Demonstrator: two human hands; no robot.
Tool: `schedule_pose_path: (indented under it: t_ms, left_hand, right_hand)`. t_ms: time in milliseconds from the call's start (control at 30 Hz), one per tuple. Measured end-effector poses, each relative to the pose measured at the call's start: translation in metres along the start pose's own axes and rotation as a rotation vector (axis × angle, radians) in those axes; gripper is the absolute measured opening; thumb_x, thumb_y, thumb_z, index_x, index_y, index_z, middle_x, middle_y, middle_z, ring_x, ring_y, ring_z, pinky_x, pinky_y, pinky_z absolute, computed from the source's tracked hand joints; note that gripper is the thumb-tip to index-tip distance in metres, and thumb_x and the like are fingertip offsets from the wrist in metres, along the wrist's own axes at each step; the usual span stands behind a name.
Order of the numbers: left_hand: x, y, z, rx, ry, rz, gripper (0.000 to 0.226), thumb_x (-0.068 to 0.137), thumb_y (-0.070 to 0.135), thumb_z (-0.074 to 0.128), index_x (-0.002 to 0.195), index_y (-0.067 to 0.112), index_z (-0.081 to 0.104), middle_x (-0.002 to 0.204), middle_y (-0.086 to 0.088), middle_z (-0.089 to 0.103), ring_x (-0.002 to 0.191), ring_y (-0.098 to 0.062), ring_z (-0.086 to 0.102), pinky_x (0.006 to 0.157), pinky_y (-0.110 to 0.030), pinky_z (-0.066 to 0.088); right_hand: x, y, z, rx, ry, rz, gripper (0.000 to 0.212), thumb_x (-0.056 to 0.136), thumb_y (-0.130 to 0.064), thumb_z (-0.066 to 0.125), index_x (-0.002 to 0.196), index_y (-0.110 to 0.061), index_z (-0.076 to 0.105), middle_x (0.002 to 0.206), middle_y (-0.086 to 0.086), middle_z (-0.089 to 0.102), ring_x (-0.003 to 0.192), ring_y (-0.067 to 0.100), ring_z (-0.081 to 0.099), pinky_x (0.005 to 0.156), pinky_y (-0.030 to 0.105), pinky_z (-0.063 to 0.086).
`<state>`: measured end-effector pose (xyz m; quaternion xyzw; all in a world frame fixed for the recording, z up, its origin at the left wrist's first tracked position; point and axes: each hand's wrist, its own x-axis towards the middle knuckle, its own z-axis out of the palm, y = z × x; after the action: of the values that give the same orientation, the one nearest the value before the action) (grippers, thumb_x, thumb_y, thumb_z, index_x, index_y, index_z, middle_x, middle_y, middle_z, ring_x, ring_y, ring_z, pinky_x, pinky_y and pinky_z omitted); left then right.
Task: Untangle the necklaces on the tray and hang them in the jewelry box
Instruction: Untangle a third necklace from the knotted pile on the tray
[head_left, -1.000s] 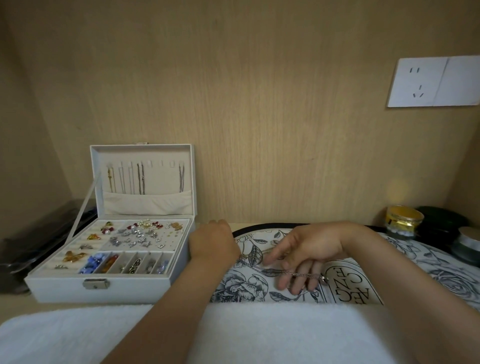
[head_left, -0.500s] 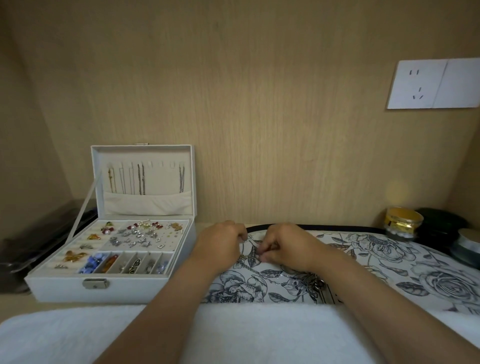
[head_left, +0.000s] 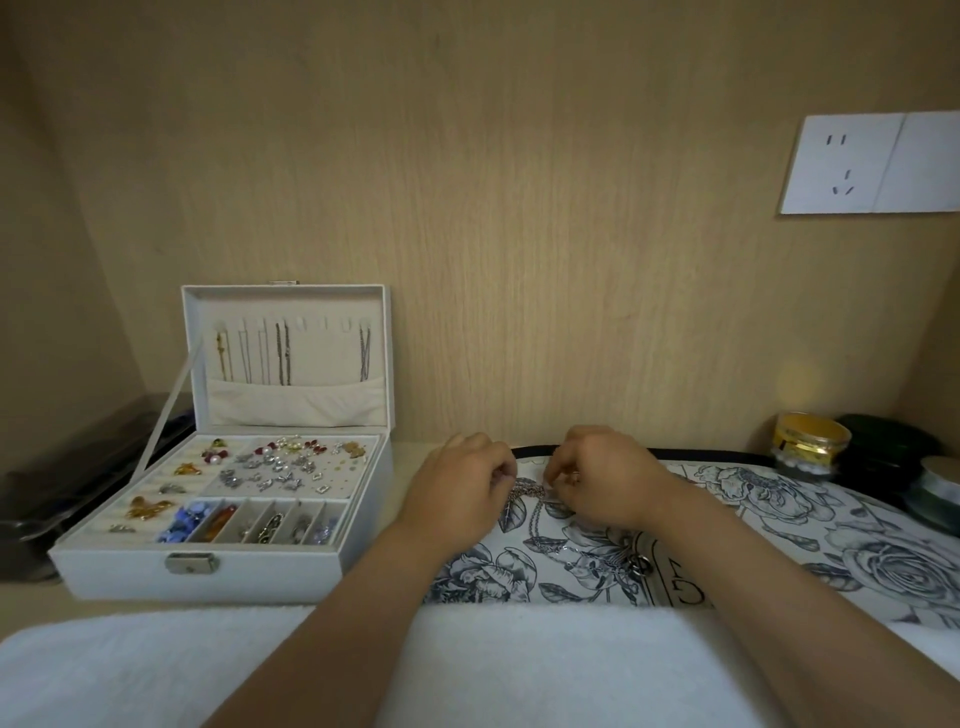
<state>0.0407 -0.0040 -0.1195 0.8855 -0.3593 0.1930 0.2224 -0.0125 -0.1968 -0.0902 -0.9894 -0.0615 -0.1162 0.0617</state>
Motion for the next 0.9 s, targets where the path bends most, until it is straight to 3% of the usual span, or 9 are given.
schedule_pose_path:
  t_ms: [33, 100, 167, 300, 433, 533, 633, 767, 900]
  left_hand:
    - [0.000, 0.005, -0.002, 0.009, 0.013, 0.017, 0.006, 0.092, 0.036, 0.060, 0.090, 0.030, 0.063, 0.085, 0.016, 0.057, 0.092, -0.010, 0.054, 0.074, -0.025, 0.038]
    - [-0.002, 0.017, -0.004, 0.012, -0.043, -0.009, 0.023, 0.083, 0.052, 0.063, 0.080, 0.029, 0.060, 0.072, 0.016, 0.055, 0.078, -0.005, 0.055, 0.065, -0.025, 0.036]
    - [-0.003, 0.026, 0.000, 0.051, -0.121, -0.058, 0.036, 0.076, 0.064, 0.063, 0.078, 0.028, 0.062, 0.073, 0.015, 0.058, 0.075, -0.004, 0.055, 0.064, -0.027, 0.037]
    - [-0.001, 0.025, 0.000, 0.034, -0.138, -0.094, 0.016, 0.089, 0.043, 0.062, 0.088, 0.029, 0.069, 0.084, 0.014, 0.064, 0.081, -0.007, 0.059, 0.070, -0.026, 0.044]
    - [0.000, 0.018, -0.003, 0.082, -0.138, -0.023, 0.014, 0.091, 0.030, 0.059, 0.099, 0.030, 0.071, 0.092, 0.010, 0.069, 0.088, -0.012, 0.061, 0.076, -0.027, 0.045]
    - [-0.001, 0.016, 0.000, 0.051, -0.117, -0.041, 0.014, 0.089, 0.032, 0.061, 0.101, 0.030, 0.068, 0.089, 0.011, 0.068, 0.088, -0.011, 0.061, 0.073, -0.027, 0.044]
    - [0.000, 0.020, 0.002, -0.207, -0.098, -0.180, 0.017, 0.086, 0.044, 0.068, 0.092, 0.028, 0.070, 0.082, 0.012, 0.069, 0.075, -0.003, 0.061, 0.065, -0.023, 0.046]
    - [0.004, 0.022, 0.002, -0.602, -0.155, -0.314, 0.006, 0.090, 0.026, 0.070, 0.093, 0.022, 0.074, 0.084, 0.008, 0.070, 0.069, 0.002, 0.058, 0.068, -0.013, 0.046]
    - [0.008, 0.022, -0.006, -0.877, -0.104, -0.477, 0.014, 0.100, 0.013, 0.053, 0.090, 0.011, 0.063, 0.082, 0.000, 0.069, 0.072, -0.009, 0.064, 0.077, -0.025, 0.052]
  right_hand:
    - [0.000, -0.002, 0.001, 0.053, -0.020, -0.027, 0.021, 0.089, -0.026, 0.066, 0.106, -0.027, 0.077, 0.105, -0.006, 0.066, 0.100, 0.013, 0.059, 0.085, 0.029, 0.050]
    - [0.000, -0.001, 0.003, 0.126, -0.049, -0.035, 0.017, 0.090, -0.024, 0.070, 0.104, -0.023, 0.079, 0.103, -0.007, 0.071, 0.096, 0.011, 0.063, 0.083, 0.024, 0.050]
    - [0.001, 0.003, 0.005, 0.192, -0.040, 0.000, 0.012, 0.089, -0.024, 0.073, 0.098, -0.020, 0.080, 0.097, -0.009, 0.071, 0.090, 0.007, 0.064, 0.078, 0.016, 0.047]
    - [0.002, 0.006, 0.011, 0.174, -0.024, -0.026, 0.012, 0.090, -0.024, 0.070, 0.083, -0.017, 0.077, 0.083, -0.008, 0.070, 0.078, 0.008, 0.062, 0.069, 0.015, 0.043]
    - [0.001, 0.007, 0.013, 0.251, -0.011, -0.025, 0.018, 0.093, -0.020, 0.063, 0.081, -0.011, 0.073, 0.079, 0.000, 0.071, 0.072, 0.010, 0.061, 0.065, 0.004, 0.037]
    - [0.001, 0.002, 0.006, 0.493, -0.003, 0.053, 0.018, 0.099, -0.023, 0.059, 0.088, -0.013, 0.068, 0.082, -0.002, 0.071, 0.070, 0.005, 0.059, 0.067, 0.016, 0.045]
    - [0.002, -0.005, 0.002, 0.734, -0.054, 0.083, 0.017, 0.102, -0.020, 0.054, 0.095, -0.011, 0.066, 0.080, -0.005, 0.072, 0.066, -0.001, 0.059, 0.068, 0.017, 0.047]
    - [0.003, -0.002, 0.000, 0.866, -0.027, 0.133, 0.016, 0.103, -0.015, 0.049, 0.093, -0.015, 0.061, 0.067, -0.005, 0.064, 0.066, 0.012, 0.056, 0.070, 0.033, 0.048]
    - [0.004, 0.001, -0.003, 0.899, 0.006, 0.173, 0.014, 0.101, -0.019, 0.055, 0.090, -0.018, 0.064, 0.061, -0.012, 0.053, 0.054, 0.005, 0.048, 0.065, 0.031, 0.049]
